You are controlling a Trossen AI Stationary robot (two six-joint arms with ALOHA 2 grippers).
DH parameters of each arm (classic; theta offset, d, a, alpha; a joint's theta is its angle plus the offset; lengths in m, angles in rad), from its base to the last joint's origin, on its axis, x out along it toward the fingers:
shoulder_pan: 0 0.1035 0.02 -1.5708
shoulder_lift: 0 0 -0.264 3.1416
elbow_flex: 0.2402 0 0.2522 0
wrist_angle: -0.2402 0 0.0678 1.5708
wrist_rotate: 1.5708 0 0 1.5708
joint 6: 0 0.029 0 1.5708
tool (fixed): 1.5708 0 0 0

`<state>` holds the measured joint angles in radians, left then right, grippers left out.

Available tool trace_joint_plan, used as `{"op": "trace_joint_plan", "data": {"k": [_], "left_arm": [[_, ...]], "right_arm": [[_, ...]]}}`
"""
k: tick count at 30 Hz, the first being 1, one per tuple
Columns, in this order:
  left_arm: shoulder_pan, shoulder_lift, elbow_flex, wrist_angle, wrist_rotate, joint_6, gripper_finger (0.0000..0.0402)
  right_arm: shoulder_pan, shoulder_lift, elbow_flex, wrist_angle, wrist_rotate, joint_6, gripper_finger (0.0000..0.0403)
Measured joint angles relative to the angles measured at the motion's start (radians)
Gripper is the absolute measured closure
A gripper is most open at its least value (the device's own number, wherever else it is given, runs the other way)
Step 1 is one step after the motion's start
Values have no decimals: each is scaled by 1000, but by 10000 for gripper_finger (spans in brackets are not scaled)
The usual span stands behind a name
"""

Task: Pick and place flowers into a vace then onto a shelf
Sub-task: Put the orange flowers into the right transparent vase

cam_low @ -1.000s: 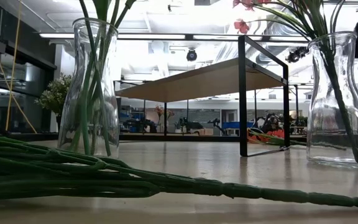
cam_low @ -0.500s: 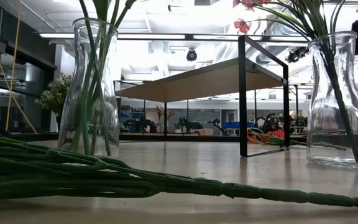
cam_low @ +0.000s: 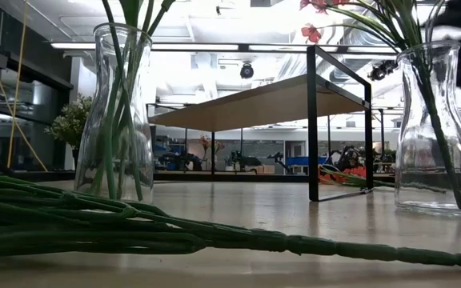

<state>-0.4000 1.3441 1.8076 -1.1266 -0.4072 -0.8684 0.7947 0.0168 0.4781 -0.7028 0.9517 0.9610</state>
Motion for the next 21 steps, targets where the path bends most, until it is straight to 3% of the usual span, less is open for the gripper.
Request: {"op": "trace_joint_plan", "data": {"k": [11,21], "left_arm": [[0,0,0,0,-3,0,245],[0,0,0,1,-9,0,245]], "right_arm": [[-1,16,311,217,280,-741,265],[0,16,387,486,190,-1236,265]]}}
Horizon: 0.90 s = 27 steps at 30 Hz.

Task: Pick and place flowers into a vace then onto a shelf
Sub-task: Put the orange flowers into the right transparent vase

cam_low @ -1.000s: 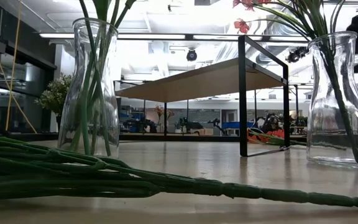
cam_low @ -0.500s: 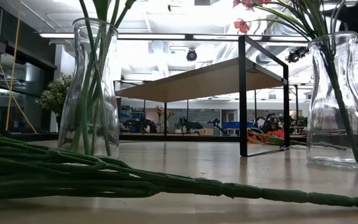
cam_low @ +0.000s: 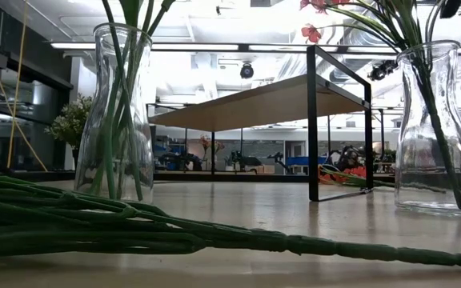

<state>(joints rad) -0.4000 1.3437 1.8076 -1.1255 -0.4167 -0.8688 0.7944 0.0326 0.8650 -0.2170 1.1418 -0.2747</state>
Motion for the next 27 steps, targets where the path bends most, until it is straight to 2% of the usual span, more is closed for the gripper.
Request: {"op": "trace_joint_plan", "data": {"k": [9,14,22,24,27], "left_arm": [[0,0,0,1,-23,0,245],[0,0,0,1,-23,-3,245],[0,0,0,2,-23,-4,245],[0,0,0,2,-23,-4,245],[0,0,0,4,-23,-4,245]], "right_arm": [[0,0,-4,13,-135,-119,265],[0,0,-4,21,-142,-166,265],[0,1,-2,46,-59,-180,265],[0,1,-2,48,17,-179,265],[0,18,-2,47,198,-179,265]]}}
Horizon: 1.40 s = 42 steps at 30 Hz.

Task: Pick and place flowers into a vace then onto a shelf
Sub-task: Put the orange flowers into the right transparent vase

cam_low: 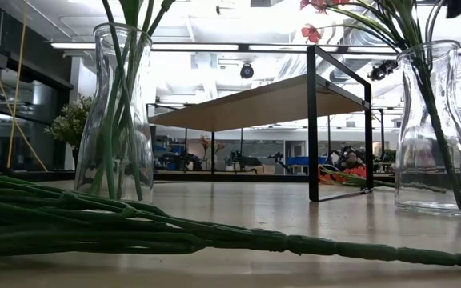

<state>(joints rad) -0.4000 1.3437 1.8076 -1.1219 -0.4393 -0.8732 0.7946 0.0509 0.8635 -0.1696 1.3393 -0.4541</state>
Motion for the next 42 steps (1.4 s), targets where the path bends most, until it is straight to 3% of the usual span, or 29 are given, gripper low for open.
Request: {"op": "trace_joint_plan", "data": {"k": [4,8,20,28,42], "left_arm": [[0,0,0,-1,0,-12,245],[0,0,0,-2,0,-15,245],[0,0,0,5,1,-22,245],[0,0,0,14,2,-27,245],[0,0,0,37,2,-49,245]], "right_arm": [[6,56,0,35,223,4,265],[34,119,0,192,230,-12,265],[64,233,0,635,232,-441,265],[64,259,64,610,233,-479,265],[10,532,335,396,231,-544,265]]}}
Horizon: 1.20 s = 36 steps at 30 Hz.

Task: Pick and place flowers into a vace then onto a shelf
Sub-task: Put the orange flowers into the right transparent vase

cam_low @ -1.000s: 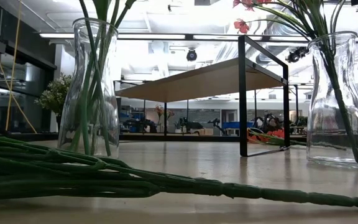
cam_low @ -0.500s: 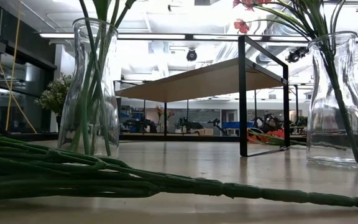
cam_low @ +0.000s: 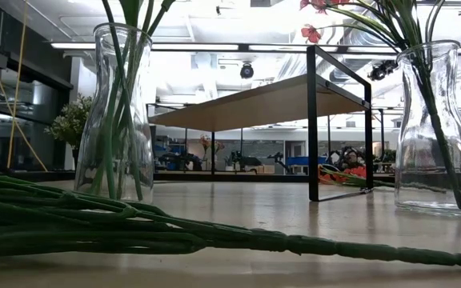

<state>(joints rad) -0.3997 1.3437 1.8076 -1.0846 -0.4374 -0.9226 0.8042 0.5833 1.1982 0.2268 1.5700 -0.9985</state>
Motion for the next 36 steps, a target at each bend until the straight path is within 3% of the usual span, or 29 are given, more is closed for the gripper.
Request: {"op": "trace_joint_plan", "data": {"k": [12,27,36], "left_arm": [[0,0,0,43,-1,0,245],[0,0,0,43,-2,0,245],[0,1,0,40,-2,1,245]], "right_arm": [[-194,160,196,-123,0,-33,265],[-628,233,200,-245,-5,-43,265],[-782,275,200,-266,-17,-33,265]]}}
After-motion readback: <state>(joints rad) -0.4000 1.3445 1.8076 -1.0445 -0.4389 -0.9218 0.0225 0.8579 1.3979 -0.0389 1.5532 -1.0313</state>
